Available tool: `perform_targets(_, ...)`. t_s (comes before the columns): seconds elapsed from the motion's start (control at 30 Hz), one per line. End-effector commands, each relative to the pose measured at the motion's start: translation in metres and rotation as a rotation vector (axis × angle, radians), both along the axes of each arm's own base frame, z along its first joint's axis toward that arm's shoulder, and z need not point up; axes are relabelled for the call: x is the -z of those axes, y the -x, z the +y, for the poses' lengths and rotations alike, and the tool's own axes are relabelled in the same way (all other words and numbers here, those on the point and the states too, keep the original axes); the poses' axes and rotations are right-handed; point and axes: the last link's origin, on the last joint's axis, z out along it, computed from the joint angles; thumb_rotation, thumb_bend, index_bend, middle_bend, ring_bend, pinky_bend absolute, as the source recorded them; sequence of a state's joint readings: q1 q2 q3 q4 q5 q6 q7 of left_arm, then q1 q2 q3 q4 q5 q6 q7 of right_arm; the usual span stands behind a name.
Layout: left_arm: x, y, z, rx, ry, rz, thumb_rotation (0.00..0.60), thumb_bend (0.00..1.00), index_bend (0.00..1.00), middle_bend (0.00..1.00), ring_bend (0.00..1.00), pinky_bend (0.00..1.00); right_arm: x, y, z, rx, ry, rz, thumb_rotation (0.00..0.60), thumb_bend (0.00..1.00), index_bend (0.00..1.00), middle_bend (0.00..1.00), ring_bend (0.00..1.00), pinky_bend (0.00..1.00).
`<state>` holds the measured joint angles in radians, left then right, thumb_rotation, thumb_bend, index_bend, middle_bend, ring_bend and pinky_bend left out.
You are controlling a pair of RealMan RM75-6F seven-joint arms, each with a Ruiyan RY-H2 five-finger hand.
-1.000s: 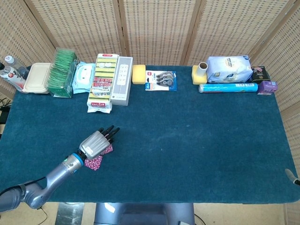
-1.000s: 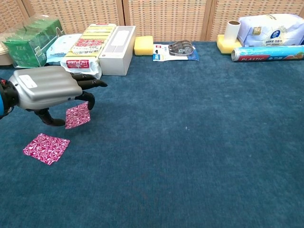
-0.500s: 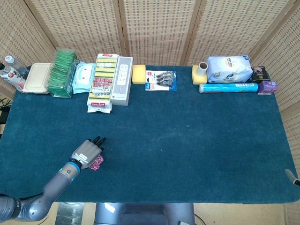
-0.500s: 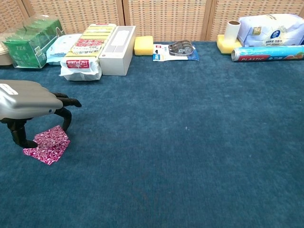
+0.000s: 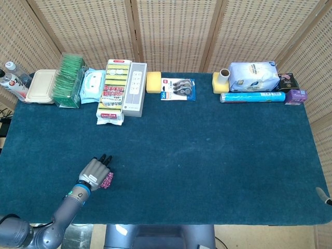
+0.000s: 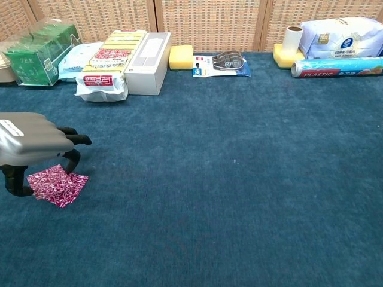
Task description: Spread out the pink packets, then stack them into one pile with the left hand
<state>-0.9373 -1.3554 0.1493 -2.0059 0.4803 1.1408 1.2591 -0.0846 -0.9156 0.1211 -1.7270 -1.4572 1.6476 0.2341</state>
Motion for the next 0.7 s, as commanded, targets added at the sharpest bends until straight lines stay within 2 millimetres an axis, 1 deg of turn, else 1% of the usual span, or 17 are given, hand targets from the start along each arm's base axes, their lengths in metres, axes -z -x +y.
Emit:
perform_targets(0.03, 0.0049, -0.0018, -0.0009, 0.001, 0.000, 0.009, 0.600, 0.25, 0.53, 0.00, 0.00, 0.30, -0.0002, 0.0001, -0.0001, 0.000, 0.001, 0.000, 0.600, 0.23, 0.18, 0.05, 0.00, 0.00)
perform_targets(0.37, 0.0063, -0.0025, 0.0000, -0.010, -0.025, 0.037, 0.600, 0.25, 0.54, 0.00, 0.00, 0.30, -0.0011, 0.0004, 0.0002, 0.000, 0.002, -0.005, 0.600, 0.23, 0.18, 0.05, 0.00, 0.00)
perform_targets(0.7, 0.0076, -0.0044, -0.0001, -0.011, -0.025, 0.022, 0.600, 0.24, 0.54, 0.00, 0.00, 0.30, -0.0006, 0.0001, 0.0000, 0.001, 0.000, -0.004, 0.600, 0.23, 0.18, 0.05, 0.00, 0.00)
